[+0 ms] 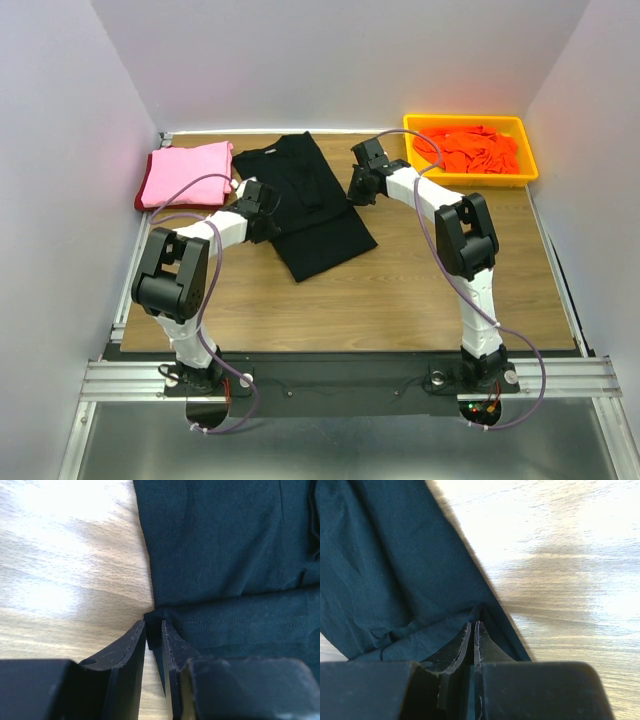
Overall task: Fold and stack the t-shirts
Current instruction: Fold the tshirt
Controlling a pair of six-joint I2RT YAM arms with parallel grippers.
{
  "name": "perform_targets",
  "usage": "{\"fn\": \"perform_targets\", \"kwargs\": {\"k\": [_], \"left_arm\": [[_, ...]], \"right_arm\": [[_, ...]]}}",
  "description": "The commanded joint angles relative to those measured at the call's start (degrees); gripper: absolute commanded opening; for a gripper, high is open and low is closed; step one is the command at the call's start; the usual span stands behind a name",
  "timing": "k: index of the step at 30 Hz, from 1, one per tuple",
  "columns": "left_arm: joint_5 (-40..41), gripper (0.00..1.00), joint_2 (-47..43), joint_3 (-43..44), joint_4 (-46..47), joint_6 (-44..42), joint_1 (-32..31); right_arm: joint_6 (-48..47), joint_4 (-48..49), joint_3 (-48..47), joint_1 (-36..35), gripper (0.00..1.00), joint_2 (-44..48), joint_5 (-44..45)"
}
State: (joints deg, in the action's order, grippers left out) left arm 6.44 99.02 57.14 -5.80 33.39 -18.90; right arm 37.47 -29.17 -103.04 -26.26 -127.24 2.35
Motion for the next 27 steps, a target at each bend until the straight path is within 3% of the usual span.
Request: {"fn": "perform_targets", "kwargs": {"k": [1,6,16,27], "left_arm": [[-0.7,0.29,0.6,2.2,0.2,0.1,0.1],[-1.2,0.25,1.7,1.9,0.6,0.2,0.1],[0.2,0.0,-0.8,2.1,0.5,-0.4,0.1],[-0.1,0.0,-4.6,3.4,-0.1,-0.9,0.1]], "right_arm": [[-0.8,1.3,-2.1,0.3,0.04,0.9,0.4],[-1.0,1.3,-2.1,0.3,0.01,0.9,0.6],[-1.7,1.3,-1.6,0.3,0.01,4.2,3.0],[-2.1,1.3,-1.3,0.4,0.01,7.3,5.3]]}}
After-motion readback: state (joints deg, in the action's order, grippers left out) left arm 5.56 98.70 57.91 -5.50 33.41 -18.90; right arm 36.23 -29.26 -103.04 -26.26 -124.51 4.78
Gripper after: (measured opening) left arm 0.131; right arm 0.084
